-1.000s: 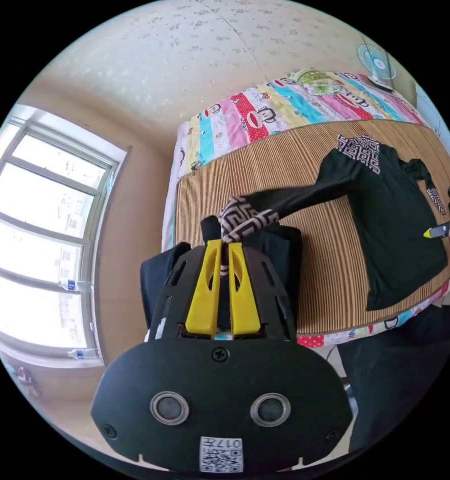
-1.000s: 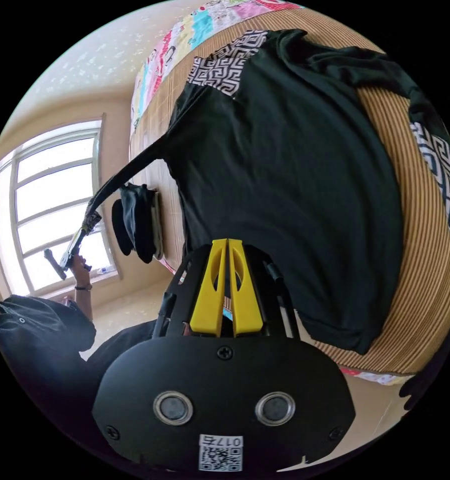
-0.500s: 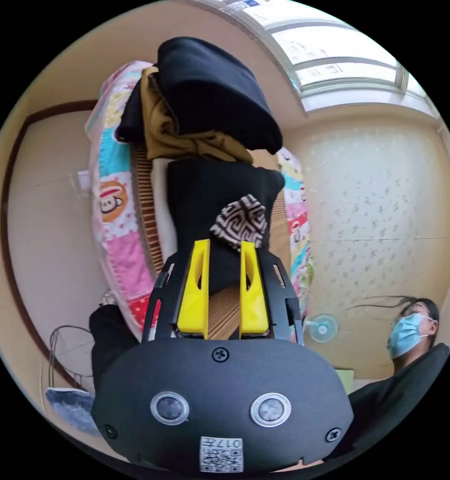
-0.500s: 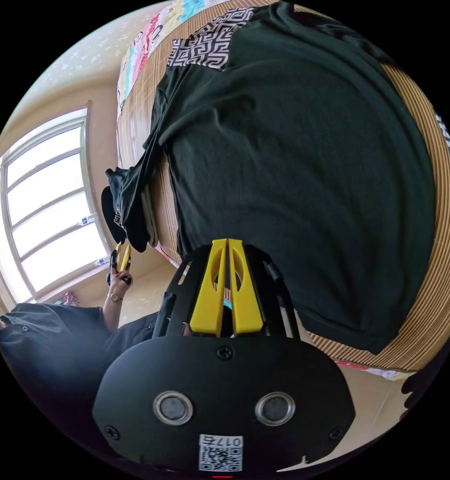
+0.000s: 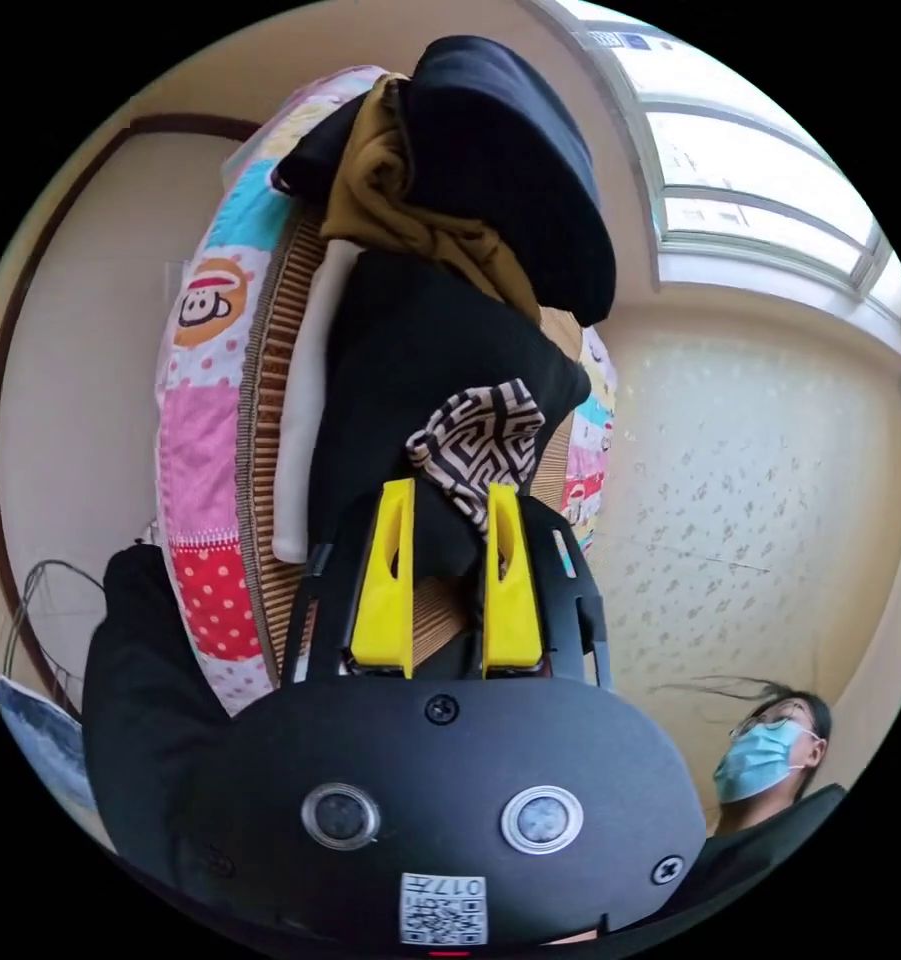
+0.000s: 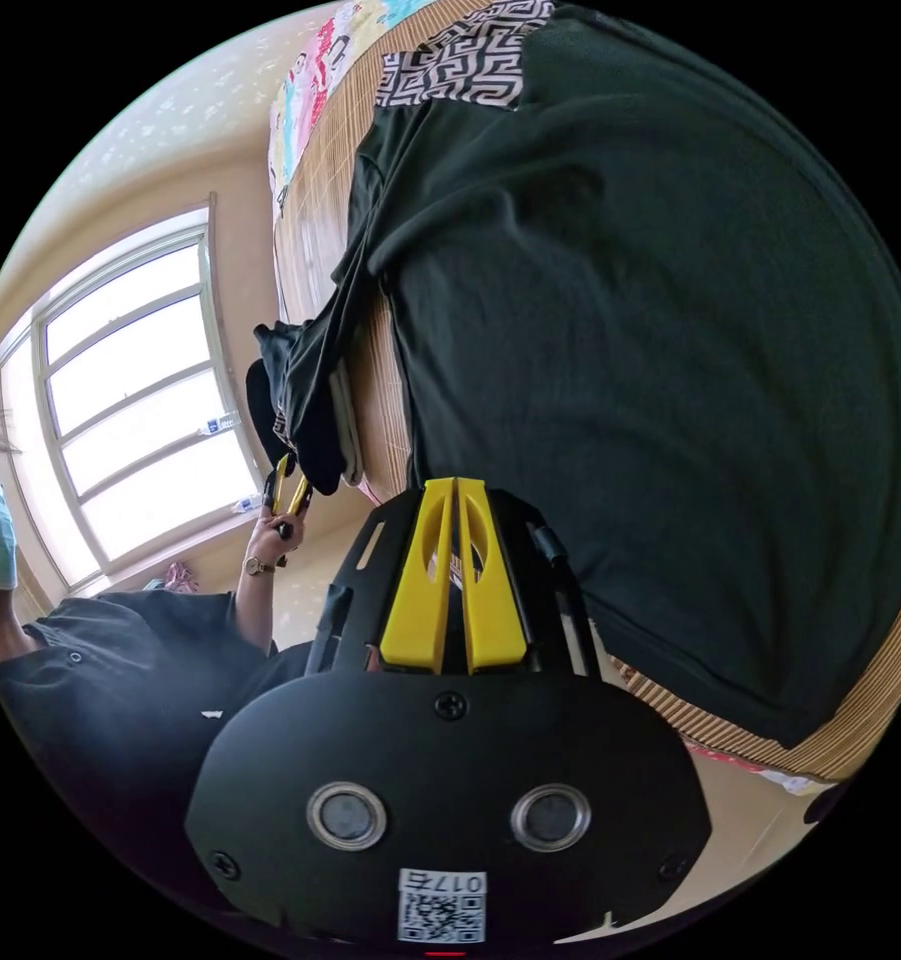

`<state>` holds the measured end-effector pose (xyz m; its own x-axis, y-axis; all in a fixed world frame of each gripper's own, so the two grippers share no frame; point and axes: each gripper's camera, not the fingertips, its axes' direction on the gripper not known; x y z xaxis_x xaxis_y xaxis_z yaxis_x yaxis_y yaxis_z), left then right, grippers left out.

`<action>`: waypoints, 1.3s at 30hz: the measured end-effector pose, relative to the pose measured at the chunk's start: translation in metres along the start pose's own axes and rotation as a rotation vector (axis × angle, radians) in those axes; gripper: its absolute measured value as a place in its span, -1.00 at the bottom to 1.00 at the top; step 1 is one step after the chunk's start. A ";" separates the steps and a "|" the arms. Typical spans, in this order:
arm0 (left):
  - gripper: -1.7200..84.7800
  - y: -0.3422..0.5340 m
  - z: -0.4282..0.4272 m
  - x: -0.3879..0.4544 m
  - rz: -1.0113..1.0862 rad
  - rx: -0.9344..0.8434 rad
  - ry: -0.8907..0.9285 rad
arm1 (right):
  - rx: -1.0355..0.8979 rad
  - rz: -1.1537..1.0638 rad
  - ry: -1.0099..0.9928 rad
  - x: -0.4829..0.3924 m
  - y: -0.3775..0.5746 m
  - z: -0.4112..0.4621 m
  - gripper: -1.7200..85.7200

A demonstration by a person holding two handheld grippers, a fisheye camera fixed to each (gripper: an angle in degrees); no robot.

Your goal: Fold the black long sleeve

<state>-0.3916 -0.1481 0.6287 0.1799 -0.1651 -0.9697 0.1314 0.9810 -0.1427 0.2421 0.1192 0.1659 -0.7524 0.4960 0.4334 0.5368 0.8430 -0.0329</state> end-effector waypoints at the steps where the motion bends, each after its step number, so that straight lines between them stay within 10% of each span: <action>1: -0.66 -0.001 0.000 -0.002 -0.002 -0.008 0.007 | 0.001 0.009 -0.005 0.004 0.002 -0.002 -0.95; 11: -0.91 -0.026 -0.010 -0.048 -0.094 0.078 0.016 | 0.006 0.045 -0.072 0.011 0.010 -0.012 -0.95; 16: -0.97 -0.016 -0.023 0.056 0.303 0.127 0.257 | -0.003 -0.001 -0.055 -0.009 0.014 -0.014 -0.95; 24: -0.97 0.191 0.189 0.305 1.182 -0.229 0.506 | 0.067 0.045 -0.139 -0.009 0.033 -0.014 -0.95; 28: -0.96 0.324 0.336 0.301 1.184 -0.590 0.658 | 0.157 0.084 -0.109 -0.006 0.050 -0.026 -0.95; 35: -0.78 0.483 0.494 0.174 1.223 -1.113 0.400 | 0.261 0.176 -0.122 0.015 0.071 -0.033 -0.95; 39: -0.78 0.403 0.463 0.136 1.209 -0.941 0.220 | 0.300 0.154 -0.075 0.008 0.076 -0.039 -0.95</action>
<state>0.1369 0.1776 0.5306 -0.4302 0.6814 -0.5922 -0.6371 0.2355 0.7339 0.2918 0.1797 0.2021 -0.7032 0.6267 0.3358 0.5185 0.7751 -0.3610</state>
